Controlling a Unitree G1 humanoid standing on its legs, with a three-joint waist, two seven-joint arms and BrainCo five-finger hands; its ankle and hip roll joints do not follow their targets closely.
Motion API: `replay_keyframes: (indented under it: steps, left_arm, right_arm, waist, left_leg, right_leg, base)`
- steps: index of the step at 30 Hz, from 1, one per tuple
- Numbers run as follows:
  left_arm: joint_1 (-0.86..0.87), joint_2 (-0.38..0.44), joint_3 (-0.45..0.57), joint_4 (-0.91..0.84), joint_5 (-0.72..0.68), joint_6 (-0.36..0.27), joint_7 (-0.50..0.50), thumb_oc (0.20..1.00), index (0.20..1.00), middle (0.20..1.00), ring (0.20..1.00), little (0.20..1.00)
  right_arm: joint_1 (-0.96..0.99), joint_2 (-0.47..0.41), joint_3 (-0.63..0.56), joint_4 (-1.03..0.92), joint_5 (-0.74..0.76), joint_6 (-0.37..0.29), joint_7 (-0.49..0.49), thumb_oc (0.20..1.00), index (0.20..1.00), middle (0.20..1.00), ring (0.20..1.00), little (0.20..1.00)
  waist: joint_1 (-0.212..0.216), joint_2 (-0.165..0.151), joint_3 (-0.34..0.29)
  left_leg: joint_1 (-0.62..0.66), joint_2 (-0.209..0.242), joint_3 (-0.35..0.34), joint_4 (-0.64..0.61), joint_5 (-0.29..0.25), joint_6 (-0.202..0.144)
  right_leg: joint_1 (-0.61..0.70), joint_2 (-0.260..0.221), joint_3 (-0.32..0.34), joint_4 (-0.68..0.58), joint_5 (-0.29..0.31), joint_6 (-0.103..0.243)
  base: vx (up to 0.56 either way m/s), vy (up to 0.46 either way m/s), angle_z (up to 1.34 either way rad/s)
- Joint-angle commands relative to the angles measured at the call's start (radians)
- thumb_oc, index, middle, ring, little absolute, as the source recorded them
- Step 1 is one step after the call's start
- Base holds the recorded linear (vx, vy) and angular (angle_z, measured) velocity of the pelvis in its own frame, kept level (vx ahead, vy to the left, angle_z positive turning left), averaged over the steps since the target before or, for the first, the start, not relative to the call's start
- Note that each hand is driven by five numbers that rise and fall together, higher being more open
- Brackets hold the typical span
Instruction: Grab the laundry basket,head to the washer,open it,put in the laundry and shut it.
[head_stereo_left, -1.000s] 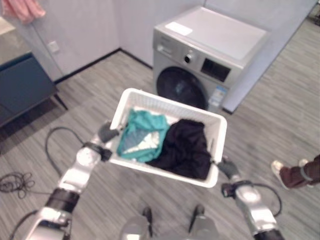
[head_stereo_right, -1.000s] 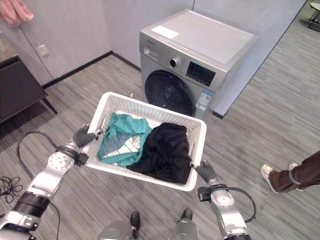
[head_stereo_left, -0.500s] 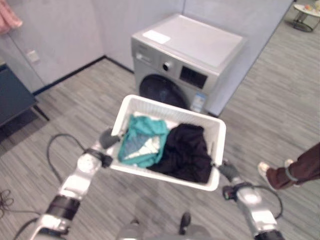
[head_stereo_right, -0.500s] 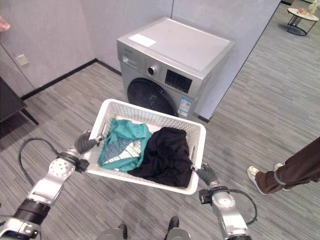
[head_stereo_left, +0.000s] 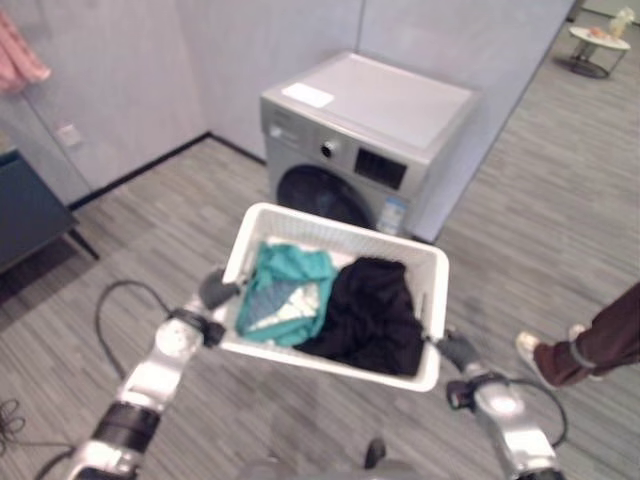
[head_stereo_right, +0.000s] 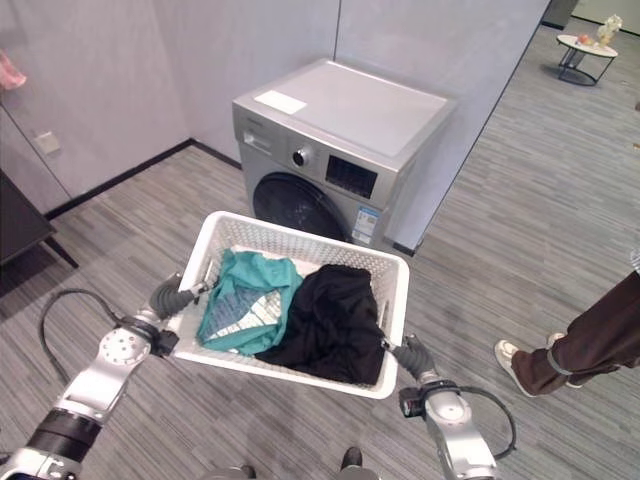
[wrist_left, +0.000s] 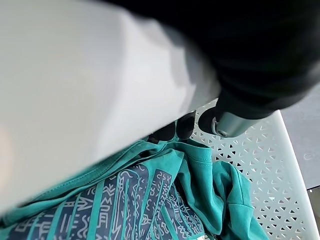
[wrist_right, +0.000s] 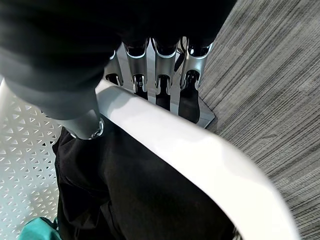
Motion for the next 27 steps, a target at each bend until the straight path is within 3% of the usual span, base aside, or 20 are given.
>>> replay_keyframes:
  steps: [1, 16, 27]
  left_arm:
    - [-0.053, 0.055, 0.119, 0.008, 0.013, -0.065, 0.029, 0.200, 0.200, 0.200, 0.200, 0.200]
    - [-0.041, 0.070, 0.139, 0.009, 0.002, -0.064, 0.030, 0.200, 0.200, 0.200, 0.200, 0.200]
    - [-0.017, 0.100, 0.176, 0.000, -0.006, -0.067, 0.030, 0.200, 0.200, 0.200, 0.200, 0.200]
  right_arm:
    - [-0.006, -0.094, -0.154, -0.020, 0.018, -0.088, -0.034, 0.200, 0.200, 0.200, 0.200, 0.200]
    - [0.010, -0.085, -0.168, -0.014, 0.005, -0.079, -0.028, 0.200, 0.200, 0.200, 0.200, 0.200]
    - [-0.001, -0.082, -0.161, -0.010, 0.020, -0.077, -0.021, 0.200, 0.200, 0.200, 0.200, 0.200]
  waist:
    - [0.012, 0.034, -0.053]
    - [0.004, 0.041, -0.052]
    - [0.011, 0.034, -0.035]
  left_leg:
    - [-0.047, -0.049, -0.009, 0.010, -0.014, 0.088]
    - [-0.039, -0.058, -0.001, -0.002, -0.013, 0.094]
    - [-0.039, -0.061, -0.016, -0.020, 0.003, 0.105]
  right_leg:
    - [0.057, -0.066, -0.027, 0.057, -0.063, 0.095]
    - [0.052, -0.079, -0.028, 0.062, -0.044, 0.103]
    - [0.010, -0.062, 0.022, 0.078, -0.024, 0.103]
  base:
    - [0.00, 0.000, 0.00]
    - [0.00, 0.000, 0.00]
    - [-0.05, 0.006, -0.02]
